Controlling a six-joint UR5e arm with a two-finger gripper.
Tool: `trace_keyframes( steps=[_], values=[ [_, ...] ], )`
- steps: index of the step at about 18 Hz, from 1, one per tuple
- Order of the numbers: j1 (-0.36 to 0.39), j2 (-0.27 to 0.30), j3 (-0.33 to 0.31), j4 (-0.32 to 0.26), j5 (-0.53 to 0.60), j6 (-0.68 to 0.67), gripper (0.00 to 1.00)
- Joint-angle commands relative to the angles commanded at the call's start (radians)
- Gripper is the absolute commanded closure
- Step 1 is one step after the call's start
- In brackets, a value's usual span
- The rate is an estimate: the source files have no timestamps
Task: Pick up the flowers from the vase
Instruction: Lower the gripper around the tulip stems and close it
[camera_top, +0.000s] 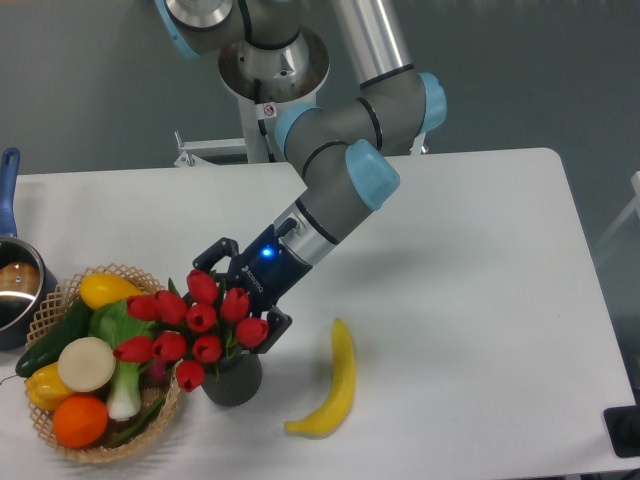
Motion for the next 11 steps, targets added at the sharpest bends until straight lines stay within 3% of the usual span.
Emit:
trace_keyframes(
  steps=[2,4,7,11],
  values=[
    [-0.003,0.003,0.003,0.000,0.000,-0.003,0.02],
    [-0.003,0.005,0.003,0.000,0.000,-0.005,0.24],
    [-0.003,0.005,0.005,0.000,0.000,-0.005,0.33],
    [-0.002,0.006,0.005,0.000,0.000,-0.008,0.52]
  ],
)
